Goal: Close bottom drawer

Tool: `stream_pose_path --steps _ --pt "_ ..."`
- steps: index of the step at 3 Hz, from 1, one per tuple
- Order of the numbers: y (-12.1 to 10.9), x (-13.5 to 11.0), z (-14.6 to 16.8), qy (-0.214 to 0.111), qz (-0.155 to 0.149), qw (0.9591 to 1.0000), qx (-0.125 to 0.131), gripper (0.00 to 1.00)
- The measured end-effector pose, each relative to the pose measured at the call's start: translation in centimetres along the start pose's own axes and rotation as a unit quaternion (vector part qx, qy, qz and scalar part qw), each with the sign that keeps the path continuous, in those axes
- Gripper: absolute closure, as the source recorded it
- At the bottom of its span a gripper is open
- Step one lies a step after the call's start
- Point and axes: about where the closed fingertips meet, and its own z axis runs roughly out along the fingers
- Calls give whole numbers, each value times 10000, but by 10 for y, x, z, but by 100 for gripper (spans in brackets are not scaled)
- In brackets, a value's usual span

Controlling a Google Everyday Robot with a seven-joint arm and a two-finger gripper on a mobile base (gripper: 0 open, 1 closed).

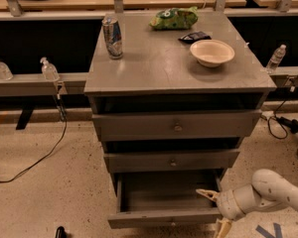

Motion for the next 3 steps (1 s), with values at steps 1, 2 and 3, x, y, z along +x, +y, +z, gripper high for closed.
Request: stream_pose_path --steps 1,2,3 --pt "-18 82 53 103 -73 9997 208 0" --pt "-26 125 84 -145 151 9998 -16 0" --pt "-40 136 81 -183 160 9997 98 2"
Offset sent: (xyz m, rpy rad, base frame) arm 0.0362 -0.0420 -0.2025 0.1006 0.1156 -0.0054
